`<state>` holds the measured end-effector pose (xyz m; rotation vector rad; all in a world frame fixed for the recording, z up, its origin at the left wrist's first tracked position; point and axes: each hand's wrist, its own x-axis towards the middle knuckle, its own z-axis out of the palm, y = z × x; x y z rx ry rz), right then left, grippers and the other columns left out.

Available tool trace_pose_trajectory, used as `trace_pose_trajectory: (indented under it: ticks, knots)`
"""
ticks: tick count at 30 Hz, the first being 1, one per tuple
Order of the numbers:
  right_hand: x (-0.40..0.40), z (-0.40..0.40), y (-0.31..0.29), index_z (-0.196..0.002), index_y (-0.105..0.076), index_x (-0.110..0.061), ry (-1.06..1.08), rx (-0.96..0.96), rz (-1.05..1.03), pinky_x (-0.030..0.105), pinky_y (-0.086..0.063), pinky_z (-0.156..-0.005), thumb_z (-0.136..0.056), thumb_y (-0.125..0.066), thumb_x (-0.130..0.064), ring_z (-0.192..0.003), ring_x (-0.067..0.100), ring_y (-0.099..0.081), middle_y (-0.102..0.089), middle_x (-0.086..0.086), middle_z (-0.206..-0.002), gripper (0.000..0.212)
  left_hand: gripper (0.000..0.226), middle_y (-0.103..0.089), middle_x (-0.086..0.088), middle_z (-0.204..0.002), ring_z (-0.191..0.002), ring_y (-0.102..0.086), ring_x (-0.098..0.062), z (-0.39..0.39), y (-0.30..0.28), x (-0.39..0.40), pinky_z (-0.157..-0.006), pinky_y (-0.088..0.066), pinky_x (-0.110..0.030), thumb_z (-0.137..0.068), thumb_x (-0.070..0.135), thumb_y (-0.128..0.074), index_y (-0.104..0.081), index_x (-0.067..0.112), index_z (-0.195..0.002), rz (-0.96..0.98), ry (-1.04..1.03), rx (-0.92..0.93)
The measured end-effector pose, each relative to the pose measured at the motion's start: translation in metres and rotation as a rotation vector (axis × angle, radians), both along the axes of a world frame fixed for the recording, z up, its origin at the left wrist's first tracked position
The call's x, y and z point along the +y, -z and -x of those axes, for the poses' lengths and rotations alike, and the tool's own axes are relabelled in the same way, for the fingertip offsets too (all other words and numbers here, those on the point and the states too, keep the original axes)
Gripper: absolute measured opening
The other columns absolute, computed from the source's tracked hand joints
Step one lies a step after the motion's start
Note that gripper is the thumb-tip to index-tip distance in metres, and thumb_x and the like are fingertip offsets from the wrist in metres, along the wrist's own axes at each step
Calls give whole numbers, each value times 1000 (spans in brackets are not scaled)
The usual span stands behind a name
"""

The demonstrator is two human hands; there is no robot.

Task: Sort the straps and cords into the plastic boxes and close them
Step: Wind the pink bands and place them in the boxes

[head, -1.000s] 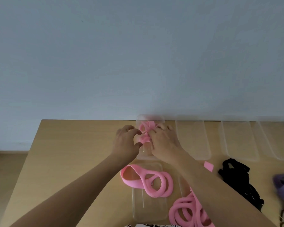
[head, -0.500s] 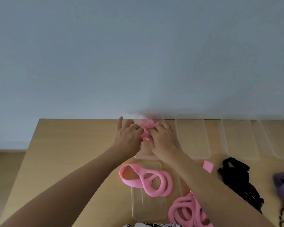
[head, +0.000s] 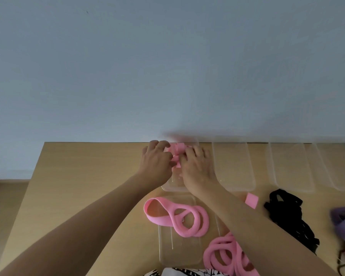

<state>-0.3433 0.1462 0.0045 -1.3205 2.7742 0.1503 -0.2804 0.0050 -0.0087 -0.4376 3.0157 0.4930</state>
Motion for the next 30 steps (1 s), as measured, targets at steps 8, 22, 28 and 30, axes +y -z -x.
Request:
trace_pose_trajectory:
  ticks: [8, 22, 28, 30]
  knots:
    - [-6, 7, -5, -88, -75, -14, -6, 1, 27, 42, -52, -81, -63, -80, -21, -88, 31, -65, -70, 6, -89, 26, 24, -48, -13, -149, -126, -53, -33, -6, -7, 0, -95, -42, -34, -98, 14, -58, -75, 5, -112, -244, -47, 8]
    - [-1, 10, -5, -121, -65, -27, -41, -191, -49, 42, -29, -103, -85, -60, -45, -128, 28, -41, -60, 0, -130, 41, 59, -44, 5, -152, -137, -38, -23, -18, -13, -1, -101, -45, -39, -82, 41, -77, -60, 24, -135, -141, 42, -137]
    - [4, 10, -1, -119, -66, -28, -43, -222, -29, 44, -31, -104, -86, -57, -61, -127, 27, -43, -62, -2, -125, 48, 46, -48, 1, -142, -125, -45, -25, -6, -13, 6, -88, -48, -39, -82, 34, -75, -61, 17, -123, -37, 23, -187]
    - [4, 10, 0, -120, -65, -27, -50, -209, -25, 44, -31, -103, -86, -61, -59, -128, 27, -43, -64, -2, -125, 46, 46, -50, 3, -140, -123, -47, -24, -7, -11, 6, -85, -47, -38, -81, 37, -76, -61, 18, -121, -32, 16, -170]
